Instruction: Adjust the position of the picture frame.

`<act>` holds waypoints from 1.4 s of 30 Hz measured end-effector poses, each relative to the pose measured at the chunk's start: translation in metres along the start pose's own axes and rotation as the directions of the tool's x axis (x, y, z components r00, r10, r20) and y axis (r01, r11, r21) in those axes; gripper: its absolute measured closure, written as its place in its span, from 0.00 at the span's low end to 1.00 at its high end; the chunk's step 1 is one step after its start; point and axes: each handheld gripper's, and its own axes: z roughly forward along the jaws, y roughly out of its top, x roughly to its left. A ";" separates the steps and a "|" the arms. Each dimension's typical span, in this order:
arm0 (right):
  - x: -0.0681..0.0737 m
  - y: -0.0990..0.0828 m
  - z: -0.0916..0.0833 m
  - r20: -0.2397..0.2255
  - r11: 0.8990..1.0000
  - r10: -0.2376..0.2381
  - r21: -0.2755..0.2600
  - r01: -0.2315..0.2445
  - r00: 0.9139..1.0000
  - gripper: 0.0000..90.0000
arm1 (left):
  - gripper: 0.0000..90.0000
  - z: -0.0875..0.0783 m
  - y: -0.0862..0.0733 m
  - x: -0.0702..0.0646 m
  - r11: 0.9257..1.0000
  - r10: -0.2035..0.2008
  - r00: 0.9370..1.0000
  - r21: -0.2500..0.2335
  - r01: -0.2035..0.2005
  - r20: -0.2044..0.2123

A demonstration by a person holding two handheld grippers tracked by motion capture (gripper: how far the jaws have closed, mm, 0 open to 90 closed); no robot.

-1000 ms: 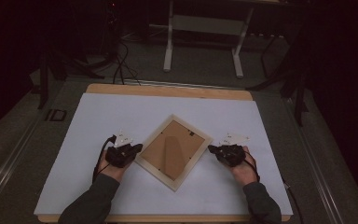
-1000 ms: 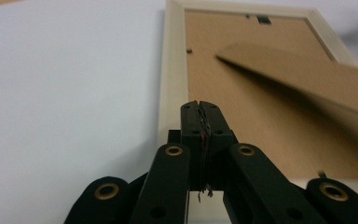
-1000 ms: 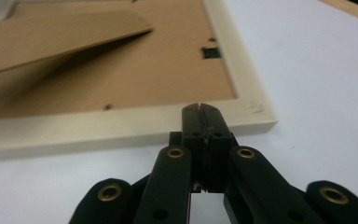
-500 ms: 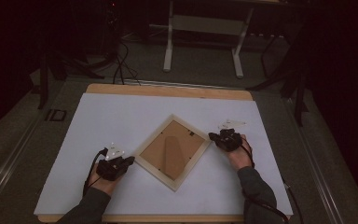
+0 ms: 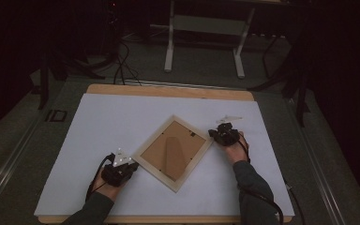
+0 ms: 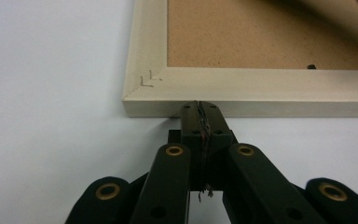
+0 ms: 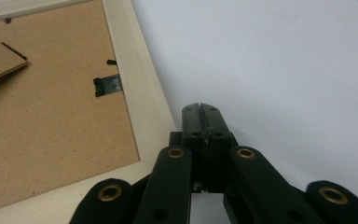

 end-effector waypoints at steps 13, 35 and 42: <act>-0.008 -0.004 0.002 -0.016 0.999 0.013 0.036 -0.012 1.000 1.00 | 1.00 0.001 0.001 -0.010 0.999 0.043 0.999 0.010 -0.043 -0.004; -0.003 -0.010 0.003 -0.057 0.999 -0.003 0.051 0.006 0.998 1.00 | 1.00 0.007 0.007 -0.009 0.999 0.035 0.999 0.013 -0.034 -0.010; -0.003 -0.013 0.000 -0.056 0.999 -0.005 0.042 0.007 0.998 1.00 | 1.00 0.010 0.009 -0.007 1.000 0.023 1.000 0.014 -0.023 -0.016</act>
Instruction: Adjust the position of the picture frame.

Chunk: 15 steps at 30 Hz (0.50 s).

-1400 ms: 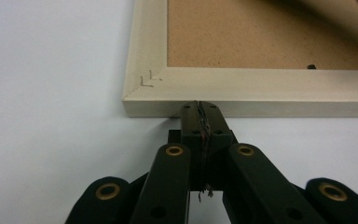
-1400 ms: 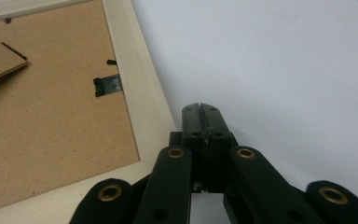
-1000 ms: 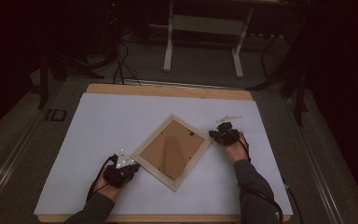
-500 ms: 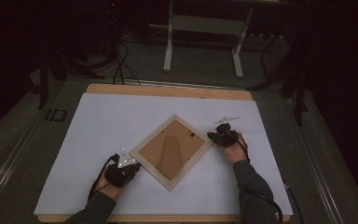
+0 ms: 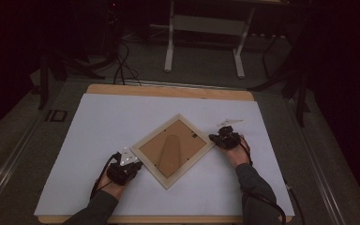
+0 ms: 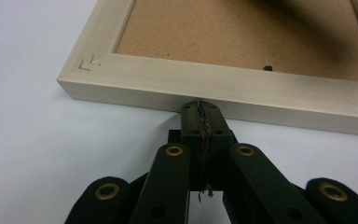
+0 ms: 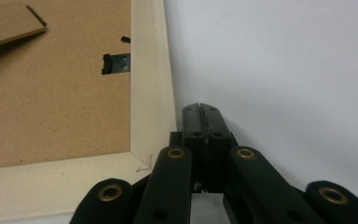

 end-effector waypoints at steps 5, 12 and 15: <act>0.002 -0.002 -0.002 0.002 1.000 -0.015 0.005 0.015 1.000 1.00 | 1.00 0.002 0.002 0.003 1.000 -0.008 1.000 0.007 0.008 0.003; 0.006 -0.005 -0.006 0.009 1.000 -0.028 0.006 0.028 1.000 1.00 | 1.00 0.004 0.007 0.008 1.000 -0.019 1.000 0.020 0.019 -0.013; 0.009 -0.007 -0.008 0.009 0.999 -0.045 0.006 0.045 0.999 1.00 | 1.00 0.005 0.009 0.012 0.999 -0.026 0.999 0.024 0.027 -0.020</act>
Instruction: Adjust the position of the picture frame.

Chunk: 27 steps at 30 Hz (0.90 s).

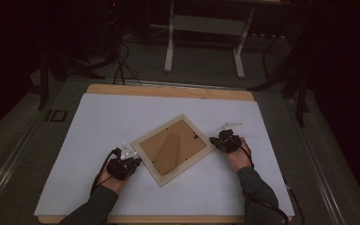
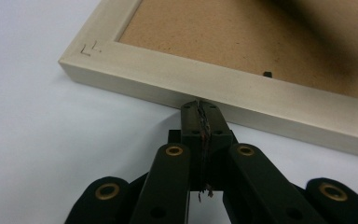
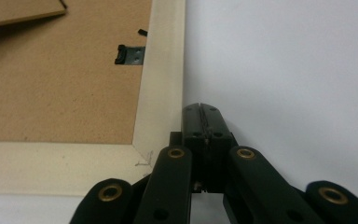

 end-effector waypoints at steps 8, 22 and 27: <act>0.006 -0.009 -0.005 -0.018 0.999 0.030 -0.028 -0.031 0.999 1.00 | 1.00 0.005 0.006 0.011 1.000 -0.015 1.000 0.008 0.015 -0.022; 0.022 -0.021 -0.017 -0.008 1.000 -0.009 -0.024 0.009 1.000 1.00 | 1.00 0.020 0.022 0.034 0.998 -0.067 0.997 0.007 0.068 -0.042; 0.029 -0.026 -0.020 0.000 1.000 -0.025 -0.019 0.025 1.000 1.00 | 1.00 0.028 0.028 0.044 0.994 -0.106 0.994 -0.005 0.106 -0.035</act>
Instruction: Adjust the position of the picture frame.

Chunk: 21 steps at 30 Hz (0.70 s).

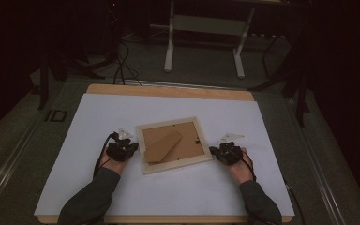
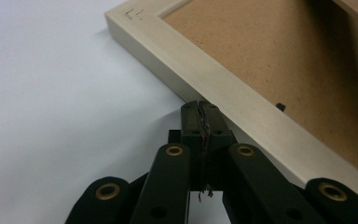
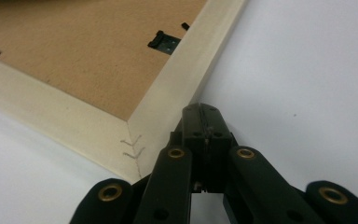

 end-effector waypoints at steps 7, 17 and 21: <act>0.006 -0.005 -0.003 -0.008 1.000 -0.004 -0.010 0.004 1.000 1.00 | 1.00 0.007 0.006 0.006 0.999 -0.042 0.999 -0.018 0.042 -0.001; 0.017 -0.008 -0.004 -0.026 1.000 0.004 -0.028 -0.005 1.000 1.00 | 1.00 0.013 0.016 0.015 0.999 -0.049 0.999 0.002 0.049 -0.019; 0.020 -0.009 -0.005 -0.032 1.000 0.000 -0.029 -0.001 0.999 1.00 | 1.00 0.016 0.019 0.018 0.998 -0.066 0.998 0.002 0.066 -0.017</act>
